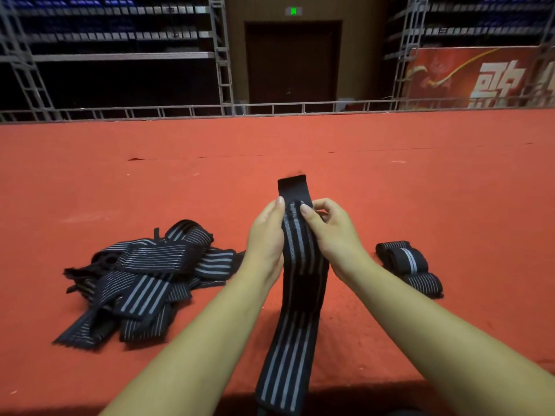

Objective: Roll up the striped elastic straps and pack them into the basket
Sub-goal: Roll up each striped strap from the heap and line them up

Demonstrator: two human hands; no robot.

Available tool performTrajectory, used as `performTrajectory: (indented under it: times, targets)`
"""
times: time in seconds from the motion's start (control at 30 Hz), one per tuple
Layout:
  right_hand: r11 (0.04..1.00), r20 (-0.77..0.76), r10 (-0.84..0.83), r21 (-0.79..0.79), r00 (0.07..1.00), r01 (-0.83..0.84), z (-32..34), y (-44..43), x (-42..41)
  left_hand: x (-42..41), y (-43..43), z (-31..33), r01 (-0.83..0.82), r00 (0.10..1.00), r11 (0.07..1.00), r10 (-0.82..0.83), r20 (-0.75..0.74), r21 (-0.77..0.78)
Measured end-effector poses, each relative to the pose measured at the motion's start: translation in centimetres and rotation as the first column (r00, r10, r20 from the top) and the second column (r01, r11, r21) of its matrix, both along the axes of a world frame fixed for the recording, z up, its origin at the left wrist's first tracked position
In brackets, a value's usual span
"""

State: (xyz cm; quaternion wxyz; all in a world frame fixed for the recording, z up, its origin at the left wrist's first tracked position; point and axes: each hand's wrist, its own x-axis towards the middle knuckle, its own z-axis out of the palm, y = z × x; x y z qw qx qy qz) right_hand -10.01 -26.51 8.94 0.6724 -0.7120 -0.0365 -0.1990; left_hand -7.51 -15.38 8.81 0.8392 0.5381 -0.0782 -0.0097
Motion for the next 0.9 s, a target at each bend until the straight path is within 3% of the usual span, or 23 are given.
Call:
performTrajectory:
  times: [0.17,0.47,0.6,0.67,0.77,0.9]
  targets:
    - [0.995,-0.006,-0.090,-0.032,0.996,0.089,-0.1,0.7,0.0,-0.6,0.6,0.6,0.033,0.996,0.999,-0.036,0.087,0.035]
    - [0.998,-0.064,0.057,0.004,0.996,-0.056,-1.0,2.1,-1.2,0.5,1.6,2.5,-0.078,0.981,0.985,0.048,0.190,0.154]
    - [0.975,-0.058,0.028,-0.216,0.998,-0.040,-1.1,2.1,-1.4,0.2,1.6,1.9,-0.131,0.980,0.986,0.113,0.167,0.101]
    - [0.974,0.002,0.046,-0.224,0.999,-0.044,-0.8,1.9,-1.4,0.0,1.6,1.8,-0.119,0.983,0.990,0.107,0.151,0.071]
    - [0.983,0.078,-0.018,-0.179,0.997,0.032,0.1,1.1,-1.1,0.0,1.7,1.4,-0.112,0.971,0.968,0.057,0.233,0.227]
    - [0.988,0.110,-0.044,-0.142,0.993,0.059,1.3,-0.4,-0.2,-0.4,2.0,1.1,-0.066,0.927,0.864,-0.132,0.352,0.499]
